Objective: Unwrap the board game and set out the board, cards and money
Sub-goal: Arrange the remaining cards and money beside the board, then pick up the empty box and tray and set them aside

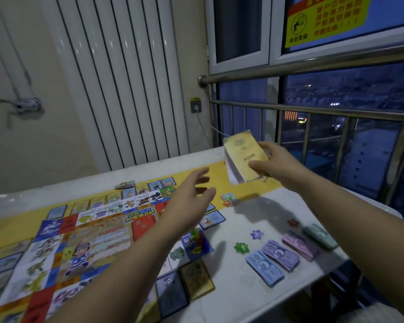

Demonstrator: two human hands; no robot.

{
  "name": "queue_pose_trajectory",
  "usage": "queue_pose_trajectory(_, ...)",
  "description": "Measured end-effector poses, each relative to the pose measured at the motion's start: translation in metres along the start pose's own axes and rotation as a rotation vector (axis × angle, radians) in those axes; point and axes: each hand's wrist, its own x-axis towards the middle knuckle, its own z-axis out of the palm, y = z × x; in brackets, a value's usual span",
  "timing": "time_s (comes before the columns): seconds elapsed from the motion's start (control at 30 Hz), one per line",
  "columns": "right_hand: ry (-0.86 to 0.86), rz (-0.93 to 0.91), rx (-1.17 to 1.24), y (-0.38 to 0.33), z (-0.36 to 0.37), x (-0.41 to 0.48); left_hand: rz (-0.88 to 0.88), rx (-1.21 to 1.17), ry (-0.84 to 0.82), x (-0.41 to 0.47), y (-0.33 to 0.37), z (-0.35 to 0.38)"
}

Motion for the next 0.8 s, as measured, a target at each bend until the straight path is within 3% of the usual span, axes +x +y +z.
queue_pose_trajectory(0.13, -0.156, -0.207, 0.058, -0.058, 0.044, -0.043, -0.045, -0.298, 0.281, -0.007, 0.017, -0.036)
queue_pose_trajectory(0.3, -0.286, -0.366, 0.104, -0.108, 0.1, -0.091, -0.047, -0.606, 0.385, -0.036, 0.032, -0.091)
queue_pose_trajectory(0.57, -0.301, -0.58, -0.095, -0.147, 0.211, -0.15, -0.059, -0.786, 0.672, -0.121, 0.018, -0.171)
queue_pose_trajectory(0.7, -0.564, -0.507, 0.121, -0.168, 0.264, -0.183, 0.0, -0.878, 0.762, -0.166, 0.005, -0.213)
queue_pose_trajectory(0.8, -0.626, -0.563, 0.128, -0.18, 0.302, -0.211, 0.048, -0.86, 0.874, -0.198, -0.005, -0.237)
